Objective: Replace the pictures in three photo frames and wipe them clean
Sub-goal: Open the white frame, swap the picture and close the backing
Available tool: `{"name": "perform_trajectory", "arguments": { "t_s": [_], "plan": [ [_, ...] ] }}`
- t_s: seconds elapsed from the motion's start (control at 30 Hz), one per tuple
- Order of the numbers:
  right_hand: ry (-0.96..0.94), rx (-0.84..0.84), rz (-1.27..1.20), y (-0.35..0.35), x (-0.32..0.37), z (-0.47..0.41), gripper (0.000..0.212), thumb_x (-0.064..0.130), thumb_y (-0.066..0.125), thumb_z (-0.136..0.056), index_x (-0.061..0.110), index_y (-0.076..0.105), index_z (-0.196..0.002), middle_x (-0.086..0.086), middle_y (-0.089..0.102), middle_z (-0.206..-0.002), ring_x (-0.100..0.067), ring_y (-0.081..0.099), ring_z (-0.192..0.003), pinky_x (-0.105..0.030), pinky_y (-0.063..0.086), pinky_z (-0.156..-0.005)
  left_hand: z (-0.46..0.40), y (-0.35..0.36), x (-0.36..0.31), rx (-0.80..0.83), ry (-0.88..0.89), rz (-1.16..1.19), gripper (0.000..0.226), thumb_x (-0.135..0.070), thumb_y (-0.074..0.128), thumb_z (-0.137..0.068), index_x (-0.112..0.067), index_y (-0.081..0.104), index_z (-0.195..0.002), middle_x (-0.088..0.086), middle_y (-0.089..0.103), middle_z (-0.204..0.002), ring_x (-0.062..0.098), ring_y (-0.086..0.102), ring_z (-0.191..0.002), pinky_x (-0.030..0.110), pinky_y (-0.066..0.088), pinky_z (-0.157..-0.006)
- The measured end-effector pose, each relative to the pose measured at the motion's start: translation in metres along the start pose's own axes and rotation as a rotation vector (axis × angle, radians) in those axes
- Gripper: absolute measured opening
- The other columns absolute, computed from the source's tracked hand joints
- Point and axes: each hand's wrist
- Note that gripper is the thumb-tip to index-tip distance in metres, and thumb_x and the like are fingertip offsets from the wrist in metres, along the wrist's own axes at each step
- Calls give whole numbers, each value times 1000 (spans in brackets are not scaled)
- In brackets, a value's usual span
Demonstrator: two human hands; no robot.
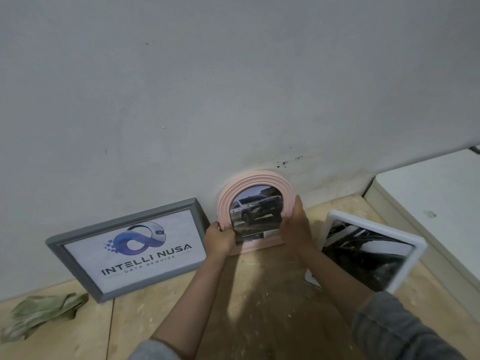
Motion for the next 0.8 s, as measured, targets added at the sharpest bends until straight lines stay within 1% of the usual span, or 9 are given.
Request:
{"name": "perform_trajectory", "arguments": {
  "t_s": [0.07, 0.13, 0.27, 0.33, 0.47, 0.57, 0.63, 0.7, 0.8],
  "plan": [
    [31, 6, 23, 1, -2, 9, 73, 4, 49, -93, 11, 4, -150, -12, 30, -150, -30, 32, -137, -45, 36, -109, 8, 2, 0, 16, -47, 16, 26, -14, 50, -92, 3, 52, -112, 8, 55, -92, 26, 52, -87, 33, 42, -75],
    [42, 3, 41, 3, -5, 27, 74, 7, 51, -93, 9, 3, -150, -11, 24, -154, -28, 24, -141, -42, 28, -114, 21, 2, 1, 36, -74, 0, 29, -16, 53, -91, 3, 49, -112, 7, 51, -89, 26, 51, -89, 33, 41, -75],
    [-23, -15, 16, -2, -14, 81, 58, 12, 50, -94, 10, 24, -145, -2, 38, -142, -13, 33, -134, -28, 27, -110, 55, 6, 3, 110, -72, -2, 36, -17, 52, -93, 0, 46, -125, 19, 53, -122, 32, 49, -114, 26, 34, -83],
    [-24, -53, 2, -11, -24, 109, 51, 13, 50, -94, 12, 32, -142, 5, 41, -134, -7, 36, -126, -20, 25, -104, 71, 11, 4, 164, -57, -9, 26, -16, 51, -95, -4, 51, -119, 12, 56, -117, 32, 47, -123, 21, 30, -81],
    [78, -295, -183, -33, -49, 146, 33, 15, 55, -94, 26, 49, -125, 4, 55, -122, -7, 52, -111, -22, 40, -92, 93, 30, 3, 264, 14, -37, 35, -18, 53, -94, -5, 48, -126, 11, 54, -114, 30, 51, -119, 21, 34, -81],
    [28, -603, -194, -61, -65, 154, 46, 11, 57, -88, 16, 44, -132, -6, 49, -126, -17, 53, -111, -35, 47, -93, 109, 51, 0, 306, 67, -40, 50, -28, 57, -91, -1, 46, -131, 15, 57, -124, 31, 55, -115, 33, 45, -92],
    [42, -724, -141, -82, -76, 151, 49, 14, 56, -85, 13, 41, -131, -10, 42, -128, -23, 51, -113, -39, 49, -91, 118, 65, -7, 339, 133, -60, 58, -33, 59, -88, 9, 47, -126, 22, 61, -110, 33, 59, -100, 38, 48, -83],
    [119, -755, -111, -99, -85, 142, 50, 12, 57, -86, 14, 39, -133, -10, 38, -133, -27, 45, -120, -43, 47, -95, 122, 76, -20, 381, 179, -63, 58, -36, 60, -88, 6, 48, -126, 20, 60, -106, 31, 58, -98, 38, 48, -83],
    [228, -660, -57, -125, -97, 126, 52, 13, 53, -92, 6, 35, -140, -17, 40, -139, -33, 40, -127, -49, 40, -104, 125, 93, -46, 413, 221, -25, 61, -38, 59, -89, -5, 41, -137, 12, 50, -135, 26, 50, -123, 35, 40, -102]
  ]
}}
Point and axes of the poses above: each hand's wrist, its own z-axis away from the middle knuckle, its own y-axis out of the palm, x = y × z
